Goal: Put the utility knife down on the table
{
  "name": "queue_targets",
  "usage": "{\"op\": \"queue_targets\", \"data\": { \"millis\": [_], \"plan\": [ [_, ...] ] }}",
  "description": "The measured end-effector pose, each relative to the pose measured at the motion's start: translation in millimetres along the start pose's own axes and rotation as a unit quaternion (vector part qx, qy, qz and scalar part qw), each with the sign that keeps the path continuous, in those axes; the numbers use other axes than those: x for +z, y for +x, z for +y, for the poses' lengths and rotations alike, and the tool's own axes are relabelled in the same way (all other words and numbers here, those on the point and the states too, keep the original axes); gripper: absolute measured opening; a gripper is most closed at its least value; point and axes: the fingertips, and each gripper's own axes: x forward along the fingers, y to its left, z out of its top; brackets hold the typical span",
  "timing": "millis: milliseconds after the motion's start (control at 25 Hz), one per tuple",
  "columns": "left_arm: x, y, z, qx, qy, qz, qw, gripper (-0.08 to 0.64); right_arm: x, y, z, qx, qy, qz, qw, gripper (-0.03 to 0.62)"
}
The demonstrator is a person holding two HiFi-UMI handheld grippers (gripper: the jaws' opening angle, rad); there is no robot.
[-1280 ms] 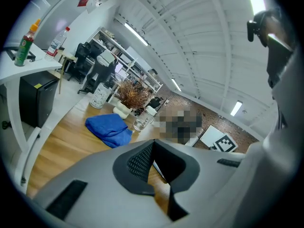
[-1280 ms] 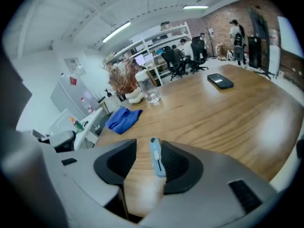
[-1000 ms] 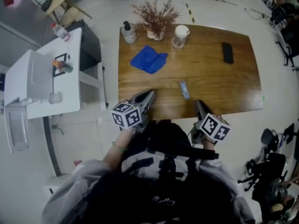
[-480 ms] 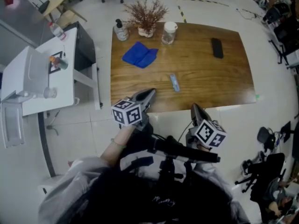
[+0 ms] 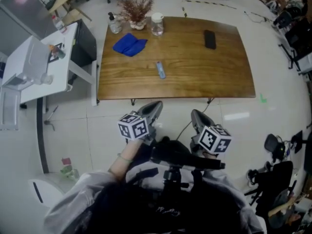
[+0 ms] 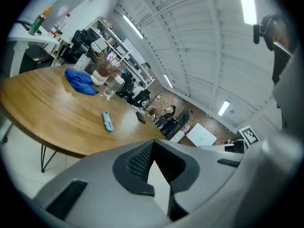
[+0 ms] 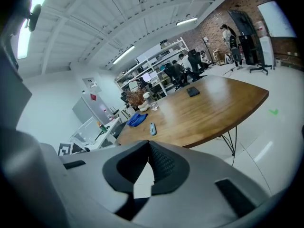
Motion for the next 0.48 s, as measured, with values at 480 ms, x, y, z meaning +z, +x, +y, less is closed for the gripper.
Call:
{"op": "queue_targets", "data": {
  "millis": [480],
  "plan": [
    [-20, -56, -19, 0.067, 0.007, -0.033, 0.9971, 0.005, -31, -11, 28, 0.081, -0.016, 0.032, 0.996, 0.014]
  ]
}}
